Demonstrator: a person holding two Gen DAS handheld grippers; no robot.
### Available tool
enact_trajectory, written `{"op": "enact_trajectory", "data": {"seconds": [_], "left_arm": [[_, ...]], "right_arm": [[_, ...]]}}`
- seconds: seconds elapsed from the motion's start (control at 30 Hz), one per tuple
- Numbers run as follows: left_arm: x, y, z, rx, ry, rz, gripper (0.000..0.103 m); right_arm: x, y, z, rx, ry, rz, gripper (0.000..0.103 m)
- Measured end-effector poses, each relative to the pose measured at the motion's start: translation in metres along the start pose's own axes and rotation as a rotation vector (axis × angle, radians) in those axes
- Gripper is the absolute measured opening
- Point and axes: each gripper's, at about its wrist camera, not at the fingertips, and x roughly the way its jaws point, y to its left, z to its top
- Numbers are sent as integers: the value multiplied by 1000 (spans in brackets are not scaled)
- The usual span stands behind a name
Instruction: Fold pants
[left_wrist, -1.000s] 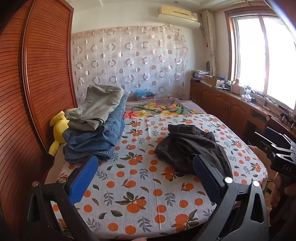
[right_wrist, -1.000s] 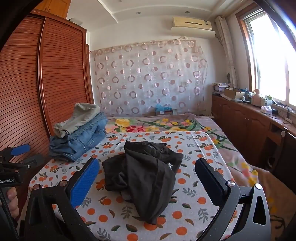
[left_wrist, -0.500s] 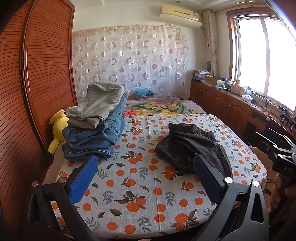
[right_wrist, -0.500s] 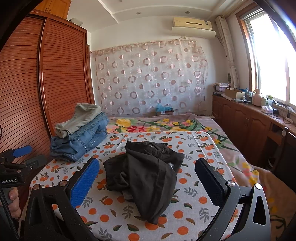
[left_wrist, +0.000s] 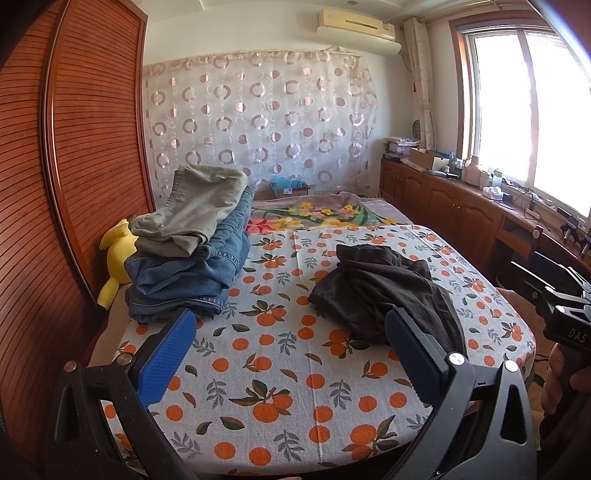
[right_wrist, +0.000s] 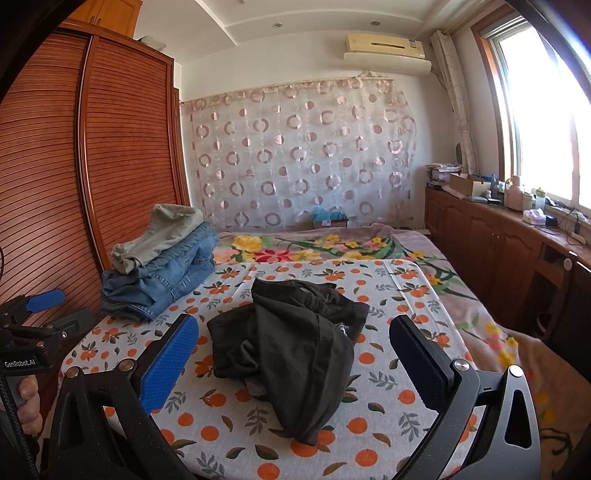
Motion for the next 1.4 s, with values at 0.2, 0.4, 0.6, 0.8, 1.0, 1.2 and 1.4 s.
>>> {"op": "enact_trajectory", "data": {"seconds": [0.2, 0.4, 0.6, 0.8, 1.0, 1.2, 1.4], "left_arm": [[0, 0, 1, 1, 1, 0, 102], [0, 0, 1, 1, 1, 0, 102], [0, 0, 1, 0, 1, 0, 102], [-1, -4, 1, 1, 0, -6, 102], [-2, -5, 3, 0, 1, -6, 102], [-2, -5, 4, -1, 0, -8, 102], [-3, -8, 5, -1, 10, -9, 102]], "right_arm": [[0, -1, 0, 2, 0, 0, 103], [0, 0, 0, 2, 0, 0, 103], [-1, -1, 0, 2, -2, 0, 103], [-2, -1, 0, 1, -4, 1, 103], [-2, 0, 0, 1, -4, 0, 103], [-2, 0, 0, 2, -4, 0, 103], [0, -1, -2, 4, 4, -1, 103]]}}
